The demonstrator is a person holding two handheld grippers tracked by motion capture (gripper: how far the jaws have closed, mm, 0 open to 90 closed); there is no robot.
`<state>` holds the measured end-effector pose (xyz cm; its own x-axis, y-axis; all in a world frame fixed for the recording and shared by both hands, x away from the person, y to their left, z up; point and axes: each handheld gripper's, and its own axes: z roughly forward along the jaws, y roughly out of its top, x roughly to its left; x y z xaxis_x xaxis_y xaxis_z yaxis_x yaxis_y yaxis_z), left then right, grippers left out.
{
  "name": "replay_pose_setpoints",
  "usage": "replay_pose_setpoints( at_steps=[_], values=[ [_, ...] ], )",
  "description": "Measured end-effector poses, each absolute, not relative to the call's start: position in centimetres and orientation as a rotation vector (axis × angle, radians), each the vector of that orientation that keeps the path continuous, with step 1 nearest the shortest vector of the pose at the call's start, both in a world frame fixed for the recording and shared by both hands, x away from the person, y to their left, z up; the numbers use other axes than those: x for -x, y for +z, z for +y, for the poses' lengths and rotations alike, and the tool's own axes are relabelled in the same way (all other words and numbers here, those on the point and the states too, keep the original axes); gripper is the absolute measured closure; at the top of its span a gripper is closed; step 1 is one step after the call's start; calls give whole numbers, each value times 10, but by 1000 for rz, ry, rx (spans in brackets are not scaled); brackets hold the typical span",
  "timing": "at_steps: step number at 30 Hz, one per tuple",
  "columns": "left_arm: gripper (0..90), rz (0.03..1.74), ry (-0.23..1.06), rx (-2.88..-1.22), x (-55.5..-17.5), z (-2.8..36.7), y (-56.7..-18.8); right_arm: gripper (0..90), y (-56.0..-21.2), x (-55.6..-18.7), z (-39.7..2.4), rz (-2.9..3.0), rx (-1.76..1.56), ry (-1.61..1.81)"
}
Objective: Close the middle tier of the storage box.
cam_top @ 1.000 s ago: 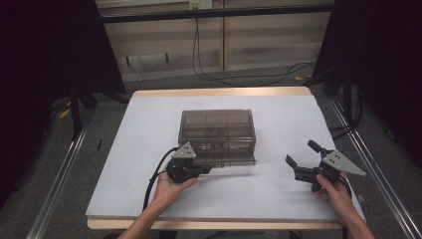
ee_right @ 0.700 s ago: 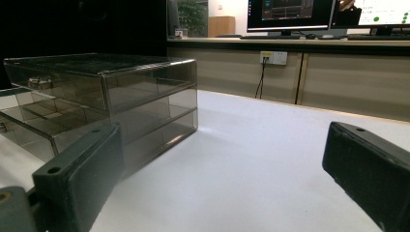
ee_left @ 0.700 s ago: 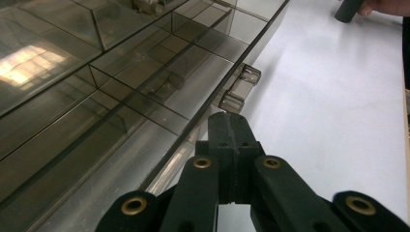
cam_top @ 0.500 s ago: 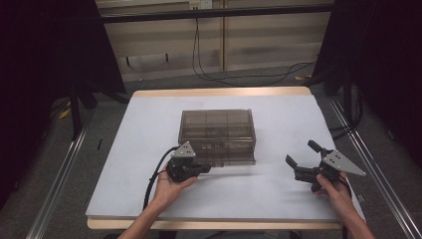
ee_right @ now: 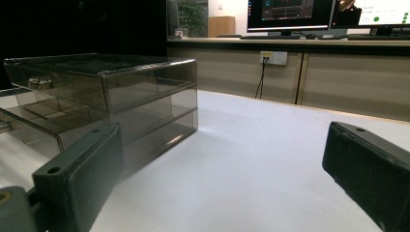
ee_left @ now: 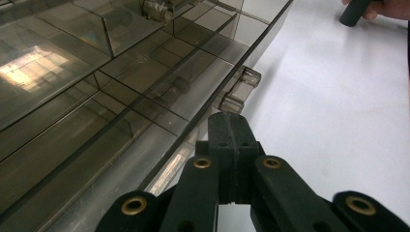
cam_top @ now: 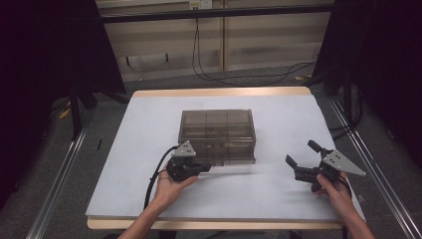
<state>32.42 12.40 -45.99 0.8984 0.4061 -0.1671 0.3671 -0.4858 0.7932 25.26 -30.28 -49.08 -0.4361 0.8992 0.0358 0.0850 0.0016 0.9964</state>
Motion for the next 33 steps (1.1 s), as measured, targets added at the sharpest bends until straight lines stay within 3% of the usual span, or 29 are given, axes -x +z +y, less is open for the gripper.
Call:
replay_pose_setpoints(
  at_steps=[33],
  values=[
    [900,590,65,-2105,-334,123,-459,8,-491,-253,-303,1597,-1033,1504]
  ],
)
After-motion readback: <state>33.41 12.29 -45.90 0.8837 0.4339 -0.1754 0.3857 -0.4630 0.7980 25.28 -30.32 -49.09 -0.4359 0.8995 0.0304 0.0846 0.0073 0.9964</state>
